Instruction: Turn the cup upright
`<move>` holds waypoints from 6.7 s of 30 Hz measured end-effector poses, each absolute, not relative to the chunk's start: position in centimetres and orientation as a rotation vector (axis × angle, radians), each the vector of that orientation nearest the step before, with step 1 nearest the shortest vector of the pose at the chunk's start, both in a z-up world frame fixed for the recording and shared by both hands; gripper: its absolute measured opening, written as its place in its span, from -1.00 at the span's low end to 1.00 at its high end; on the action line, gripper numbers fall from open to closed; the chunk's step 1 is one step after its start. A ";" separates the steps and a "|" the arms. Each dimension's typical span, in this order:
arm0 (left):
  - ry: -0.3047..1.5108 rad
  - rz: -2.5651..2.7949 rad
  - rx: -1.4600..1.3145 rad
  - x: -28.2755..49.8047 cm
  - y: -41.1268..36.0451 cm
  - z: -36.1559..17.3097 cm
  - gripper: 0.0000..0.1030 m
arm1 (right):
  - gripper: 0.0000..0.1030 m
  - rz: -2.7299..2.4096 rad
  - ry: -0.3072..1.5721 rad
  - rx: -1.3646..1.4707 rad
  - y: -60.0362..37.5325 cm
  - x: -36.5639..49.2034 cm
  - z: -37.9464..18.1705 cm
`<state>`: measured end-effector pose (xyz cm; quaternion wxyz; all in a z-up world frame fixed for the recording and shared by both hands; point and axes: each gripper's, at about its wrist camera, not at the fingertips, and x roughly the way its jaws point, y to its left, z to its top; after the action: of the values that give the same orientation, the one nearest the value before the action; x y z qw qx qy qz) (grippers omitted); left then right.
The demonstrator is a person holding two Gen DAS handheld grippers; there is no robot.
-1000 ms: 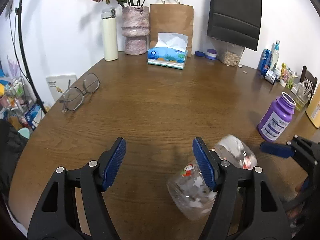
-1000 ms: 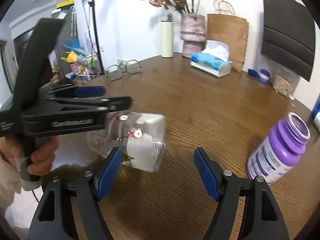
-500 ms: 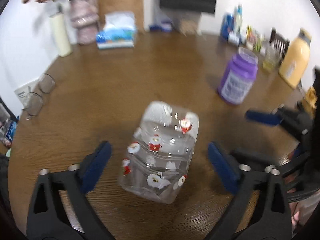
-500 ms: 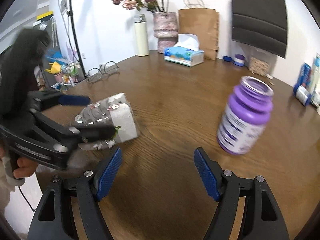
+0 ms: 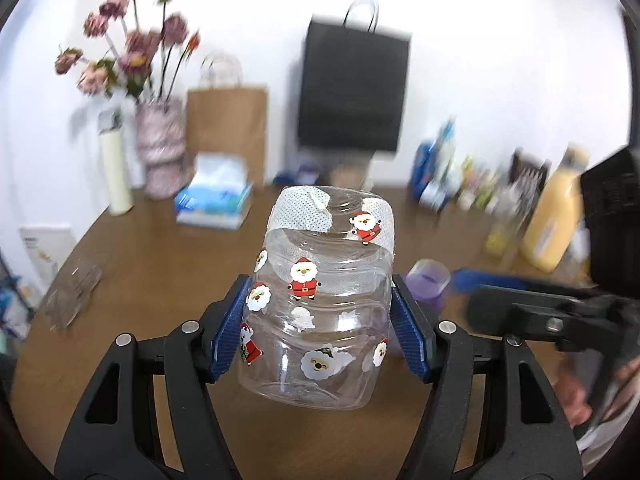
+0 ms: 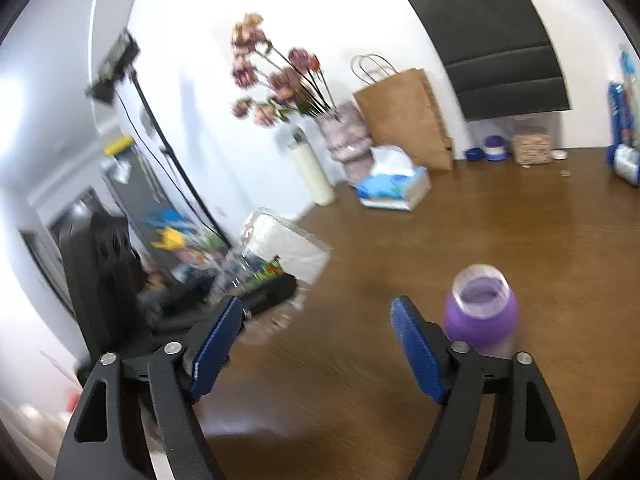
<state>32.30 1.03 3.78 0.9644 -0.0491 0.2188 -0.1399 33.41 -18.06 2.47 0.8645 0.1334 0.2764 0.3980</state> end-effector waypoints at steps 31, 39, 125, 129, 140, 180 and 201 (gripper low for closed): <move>0.247 -0.323 -0.097 38.8 1.3 3.4 0.13 | -0.08 1.032 0.667 0.580 -16.0 45.8 3.0; 0.261 -0.419 -0.210 39.6 3.0 2.9 0.13 | 0.21 1.069 0.699 0.570 -15.5 47.5 2.4; 0.521 -0.231 0.038 25.6 0.2 -1.1 1.00 | 0.55 0.696 0.536 -0.113 -19.1 30.3 1.1; 0.489 -0.090 0.034 25.0 2.2 0.2 1.00 | 0.64 0.493 0.519 -0.126 -23.5 28.6 2.9; 0.423 -0.024 -0.020 23.5 3.0 3.1 1.00 | 0.65 0.407 0.485 -0.065 -25.8 25.9 5.0; 0.212 0.077 0.023 -1.2 1.3 -0.1 1.00 | 0.76 0.358 0.263 -0.055 -25.4 0.6 0.2; 0.180 0.057 0.040 -1.7 1.0 0.1 1.00 | 0.76 0.368 0.237 -0.067 -25.5 0.7 0.1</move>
<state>-1.69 1.02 0.07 0.9953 0.0198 0.0900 0.0284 0.70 -25.50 0.12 0.9756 -0.0332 0.1177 0.1825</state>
